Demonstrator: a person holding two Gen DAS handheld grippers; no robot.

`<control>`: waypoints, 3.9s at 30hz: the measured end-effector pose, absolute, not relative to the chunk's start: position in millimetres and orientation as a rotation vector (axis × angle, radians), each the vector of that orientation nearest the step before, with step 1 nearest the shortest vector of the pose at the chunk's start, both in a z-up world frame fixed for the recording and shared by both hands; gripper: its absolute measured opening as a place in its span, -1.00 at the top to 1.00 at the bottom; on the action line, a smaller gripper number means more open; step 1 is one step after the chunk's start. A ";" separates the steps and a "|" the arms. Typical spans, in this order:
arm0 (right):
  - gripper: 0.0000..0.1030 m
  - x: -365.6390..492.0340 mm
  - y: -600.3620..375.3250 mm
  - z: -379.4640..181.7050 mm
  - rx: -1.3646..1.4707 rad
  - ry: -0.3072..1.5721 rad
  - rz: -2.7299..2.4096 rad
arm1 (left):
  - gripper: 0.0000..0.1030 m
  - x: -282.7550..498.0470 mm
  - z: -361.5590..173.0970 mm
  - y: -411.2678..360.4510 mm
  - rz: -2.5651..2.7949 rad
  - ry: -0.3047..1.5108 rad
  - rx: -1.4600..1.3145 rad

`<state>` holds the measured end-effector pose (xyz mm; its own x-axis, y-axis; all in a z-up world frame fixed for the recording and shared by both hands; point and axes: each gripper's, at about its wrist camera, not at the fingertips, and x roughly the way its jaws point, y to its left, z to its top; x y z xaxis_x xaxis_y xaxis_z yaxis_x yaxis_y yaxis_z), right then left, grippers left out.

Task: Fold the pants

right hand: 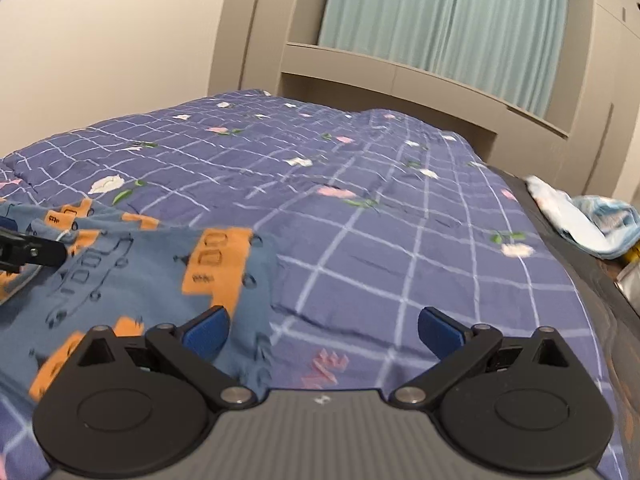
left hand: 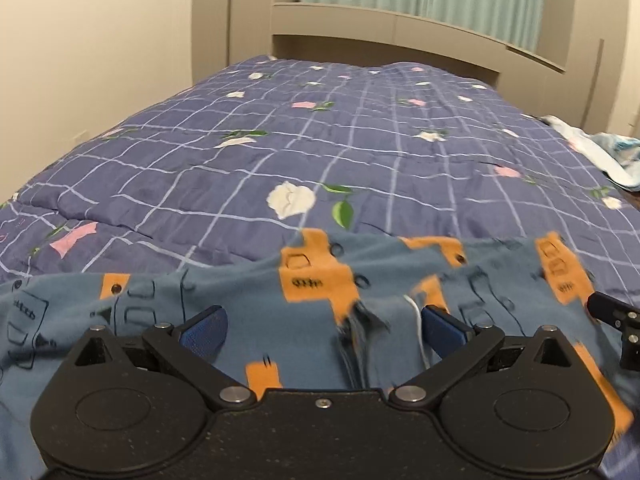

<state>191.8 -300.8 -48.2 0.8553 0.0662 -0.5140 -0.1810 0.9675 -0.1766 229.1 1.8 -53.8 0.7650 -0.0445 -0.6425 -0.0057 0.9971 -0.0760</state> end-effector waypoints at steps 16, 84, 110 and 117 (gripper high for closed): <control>-1.00 203.1 -302.3 -54.6 -0.241 0.551 0.112 | -0.99 195.7 -56.7 5.8 -0.061 0.706 -0.059; -1.00 139.5 -144.2 -55.5 -0.311 0.530 0.274 | -0.99 102.3 -42.9 147.8 0.212 0.577 -0.244; -1.00 145.3 -150.4 -56.3 -0.252 0.557 0.297 | -0.99 97.8 -60.5 174.5 0.161 0.567 -0.496; -1.00 146.5 -151.1 -56.7 -0.242 0.561 0.300 | -0.97 93.7 -57.2 176.3 0.186 0.553 -0.561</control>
<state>146.5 -151.1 -56.7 0.8053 0.2120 -0.5537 -0.3427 0.9285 -0.1429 93.7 176.3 -57.2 0.8387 0.0199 -0.5443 -0.3135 0.8349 -0.4525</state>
